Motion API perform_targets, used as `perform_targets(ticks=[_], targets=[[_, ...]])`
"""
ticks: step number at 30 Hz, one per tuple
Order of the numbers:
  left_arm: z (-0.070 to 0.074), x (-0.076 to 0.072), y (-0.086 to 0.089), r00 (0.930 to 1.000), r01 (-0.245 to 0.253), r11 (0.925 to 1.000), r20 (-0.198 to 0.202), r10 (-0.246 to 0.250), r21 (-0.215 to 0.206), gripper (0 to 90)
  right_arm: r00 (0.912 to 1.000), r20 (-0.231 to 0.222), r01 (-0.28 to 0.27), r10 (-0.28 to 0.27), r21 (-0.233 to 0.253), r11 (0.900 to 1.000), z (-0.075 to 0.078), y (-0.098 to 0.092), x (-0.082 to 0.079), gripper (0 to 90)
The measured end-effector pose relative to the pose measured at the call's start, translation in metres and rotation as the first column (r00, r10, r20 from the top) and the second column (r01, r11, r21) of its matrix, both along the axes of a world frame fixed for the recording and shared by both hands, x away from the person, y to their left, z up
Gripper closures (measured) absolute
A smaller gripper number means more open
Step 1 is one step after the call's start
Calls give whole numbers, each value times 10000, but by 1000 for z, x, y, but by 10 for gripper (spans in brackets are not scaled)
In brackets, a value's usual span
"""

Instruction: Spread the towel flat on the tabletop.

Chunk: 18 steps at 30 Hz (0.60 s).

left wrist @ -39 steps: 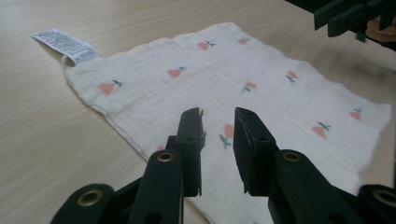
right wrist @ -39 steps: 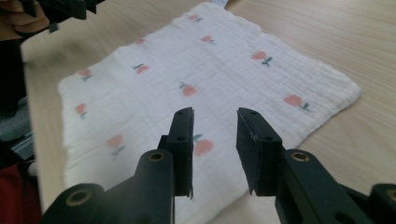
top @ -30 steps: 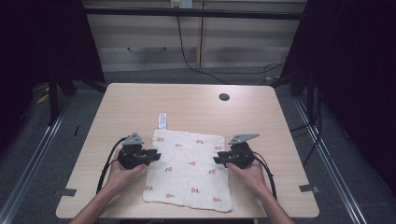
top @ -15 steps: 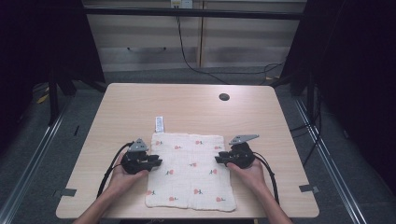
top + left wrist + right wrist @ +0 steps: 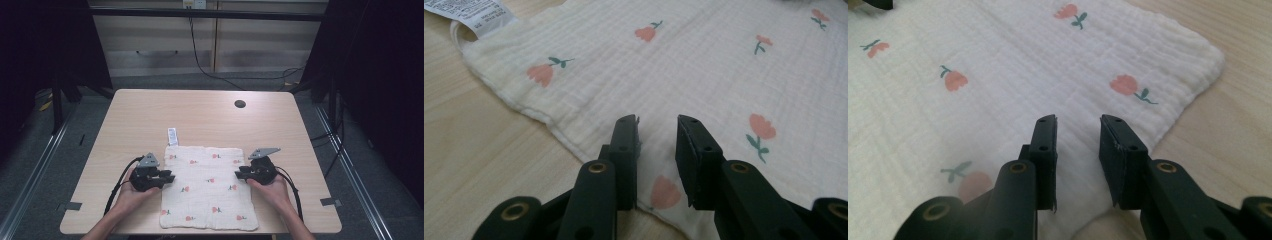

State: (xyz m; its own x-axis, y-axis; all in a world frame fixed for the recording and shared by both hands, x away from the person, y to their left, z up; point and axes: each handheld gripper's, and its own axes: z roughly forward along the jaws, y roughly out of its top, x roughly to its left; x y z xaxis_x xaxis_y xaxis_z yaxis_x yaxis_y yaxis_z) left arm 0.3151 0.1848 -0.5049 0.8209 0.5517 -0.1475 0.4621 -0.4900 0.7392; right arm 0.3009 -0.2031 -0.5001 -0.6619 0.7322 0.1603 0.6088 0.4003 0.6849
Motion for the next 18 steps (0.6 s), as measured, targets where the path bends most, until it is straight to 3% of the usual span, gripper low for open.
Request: perform_targets(ticks=[2,5,11,18], targets=[[0,1,-1,10000,21,10000,38,-21,-41,704,9998,-99,161,-160,183,9997,1,-2,3,675],[-1,2,-1,10000,50,9999,-18,-50,-106,705,9983,245,521,-535,551,9971,8,-9,16,673],[-1,3,0,10000,61,9999,-14,-61,-144,705,9943,467,946,-957,250,9952,10,-13,51,672],[-2,3,0,9999,145,9998,29,-145,-168,705,9920,424,1173,-1192,431,9922,0,-8,80,654]])
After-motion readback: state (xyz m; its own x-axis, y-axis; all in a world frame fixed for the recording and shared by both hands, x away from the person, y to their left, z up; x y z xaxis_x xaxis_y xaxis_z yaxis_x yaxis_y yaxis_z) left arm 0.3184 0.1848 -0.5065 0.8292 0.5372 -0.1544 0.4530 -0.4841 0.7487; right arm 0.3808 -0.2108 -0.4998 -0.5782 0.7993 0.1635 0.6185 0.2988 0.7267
